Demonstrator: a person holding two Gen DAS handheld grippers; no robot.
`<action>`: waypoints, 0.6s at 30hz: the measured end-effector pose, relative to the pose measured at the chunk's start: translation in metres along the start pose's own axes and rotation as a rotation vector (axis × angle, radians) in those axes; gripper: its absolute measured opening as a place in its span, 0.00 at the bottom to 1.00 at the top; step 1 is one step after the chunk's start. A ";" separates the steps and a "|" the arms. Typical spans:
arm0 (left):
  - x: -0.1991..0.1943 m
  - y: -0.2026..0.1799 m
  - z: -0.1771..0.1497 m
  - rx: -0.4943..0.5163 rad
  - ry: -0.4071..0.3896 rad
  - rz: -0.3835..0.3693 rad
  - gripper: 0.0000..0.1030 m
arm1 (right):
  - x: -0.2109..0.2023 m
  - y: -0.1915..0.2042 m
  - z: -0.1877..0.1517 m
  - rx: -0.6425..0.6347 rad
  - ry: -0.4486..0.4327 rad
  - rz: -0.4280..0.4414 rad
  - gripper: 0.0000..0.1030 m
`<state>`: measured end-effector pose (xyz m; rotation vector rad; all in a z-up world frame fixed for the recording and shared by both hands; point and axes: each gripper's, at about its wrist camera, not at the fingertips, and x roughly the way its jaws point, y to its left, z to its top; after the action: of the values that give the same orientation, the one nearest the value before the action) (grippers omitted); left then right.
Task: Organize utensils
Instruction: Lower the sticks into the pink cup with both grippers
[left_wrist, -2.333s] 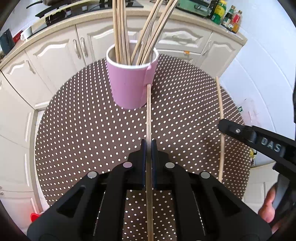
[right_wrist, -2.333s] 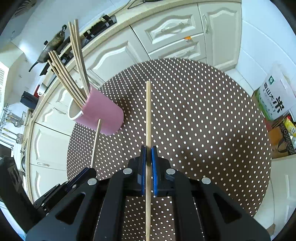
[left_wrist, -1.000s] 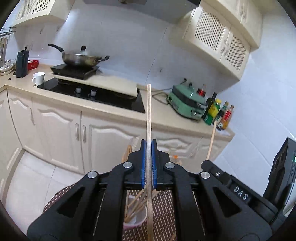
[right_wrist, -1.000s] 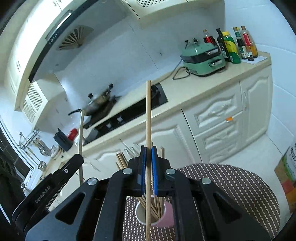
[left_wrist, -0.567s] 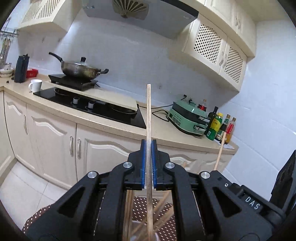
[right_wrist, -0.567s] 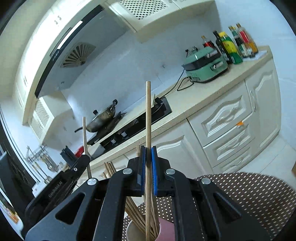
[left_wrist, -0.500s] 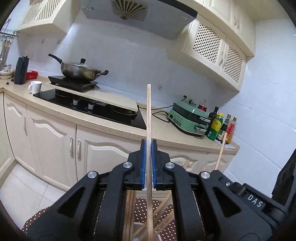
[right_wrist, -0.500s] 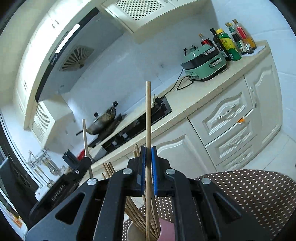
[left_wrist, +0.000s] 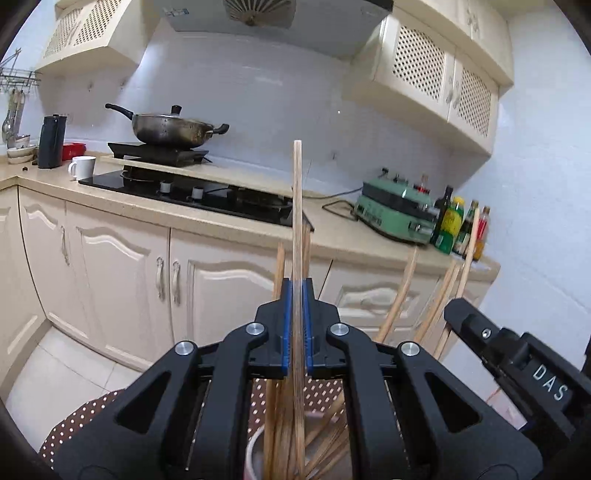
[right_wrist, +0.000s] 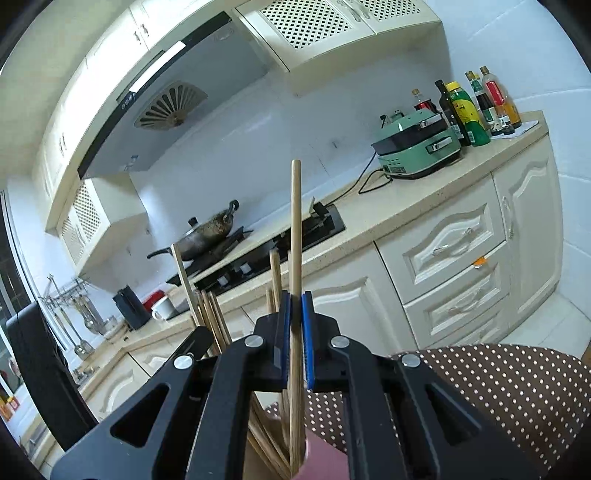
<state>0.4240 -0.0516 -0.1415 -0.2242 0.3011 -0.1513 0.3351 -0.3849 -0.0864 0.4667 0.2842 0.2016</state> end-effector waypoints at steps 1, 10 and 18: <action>-0.001 0.000 -0.003 0.005 0.005 0.005 0.06 | 0.000 0.000 -0.004 -0.006 0.009 -0.004 0.05; -0.008 0.003 -0.025 -0.004 0.095 0.010 0.06 | -0.001 0.004 -0.024 -0.031 0.098 -0.010 0.05; -0.018 0.004 -0.040 0.020 0.138 0.033 0.06 | -0.002 0.005 -0.034 -0.062 0.145 -0.016 0.06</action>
<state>0.3951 -0.0527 -0.1745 -0.1891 0.4402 -0.1369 0.3217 -0.3664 -0.1128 0.3888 0.4224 0.2282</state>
